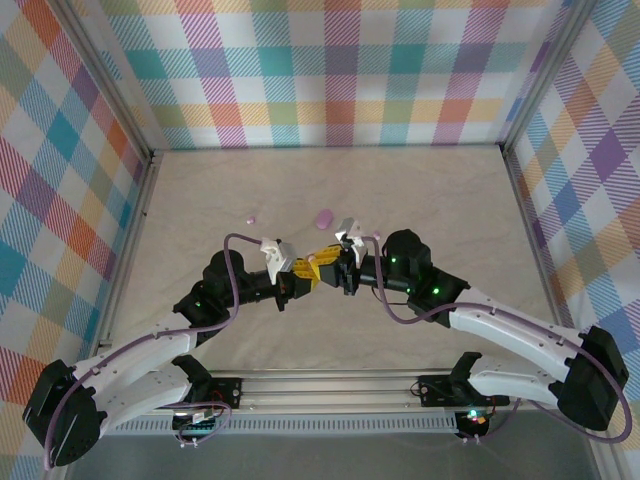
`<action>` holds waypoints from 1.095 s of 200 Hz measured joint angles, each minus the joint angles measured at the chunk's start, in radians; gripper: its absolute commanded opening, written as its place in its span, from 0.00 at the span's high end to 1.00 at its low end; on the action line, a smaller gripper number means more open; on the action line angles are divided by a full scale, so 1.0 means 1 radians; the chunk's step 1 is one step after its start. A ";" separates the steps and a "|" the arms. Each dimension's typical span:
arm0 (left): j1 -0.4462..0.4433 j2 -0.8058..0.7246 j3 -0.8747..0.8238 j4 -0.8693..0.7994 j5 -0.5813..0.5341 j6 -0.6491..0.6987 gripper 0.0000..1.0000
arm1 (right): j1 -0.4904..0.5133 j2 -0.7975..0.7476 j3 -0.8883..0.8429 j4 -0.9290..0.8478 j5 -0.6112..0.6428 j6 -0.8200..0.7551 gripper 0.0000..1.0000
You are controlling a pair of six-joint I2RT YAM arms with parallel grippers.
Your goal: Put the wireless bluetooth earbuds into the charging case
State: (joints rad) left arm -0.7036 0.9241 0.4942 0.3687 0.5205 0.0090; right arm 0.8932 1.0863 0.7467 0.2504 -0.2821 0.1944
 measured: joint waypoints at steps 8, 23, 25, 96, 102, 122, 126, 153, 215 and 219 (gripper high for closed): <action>0.000 0.000 0.000 0.000 -0.003 -0.002 1.00 | 0.000 0.002 -0.001 0.004 0.000 0.003 0.79; 0.000 -0.002 0.000 0.000 -0.006 -0.002 1.00 | 0.000 0.003 -0.002 0.007 -0.001 0.006 0.78; 0.000 -0.002 0.000 0.000 -0.007 -0.002 1.00 | 0.000 0.003 -0.002 0.008 -0.001 0.006 0.78; 0.000 -0.010 0.000 -0.005 -0.008 -0.002 1.00 | 0.000 -0.003 -0.013 0.019 -0.011 -0.006 0.71; 0.000 -0.010 0.000 -0.006 -0.009 -0.002 1.00 | 0.000 -0.002 -0.013 0.019 -0.014 -0.008 0.70; 0.000 -0.011 0.000 -0.013 -0.011 -0.002 1.00 | 0.003 -0.001 -0.013 0.019 -0.019 -0.017 0.70; 0.000 -0.012 0.000 -0.015 -0.011 -0.002 1.00 | 0.003 0.000 -0.013 0.018 -0.019 -0.017 0.70; 0.000 -0.013 0.000 -0.021 -0.013 -0.002 1.00 | 0.004 -0.002 -0.013 0.011 -0.016 -0.018 0.69; -0.006 -0.020 0.000 -0.017 0.010 0.006 1.00 | 0.024 -0.051 0.024 -0.114 0.038 0.004 0.65; -0.006 -0.021 0.000 -0.015 0.010 0.006 1.00 | 0.024 -0.052 0.031 -0.126 0.042 0.006 0.64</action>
State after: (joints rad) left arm -0.7101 0.9028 0.4942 0.3534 0.5304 0.0154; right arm 0.9169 1.0340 0.7773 0.1246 -0.2405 0.2005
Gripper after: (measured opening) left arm 0.156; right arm 0.347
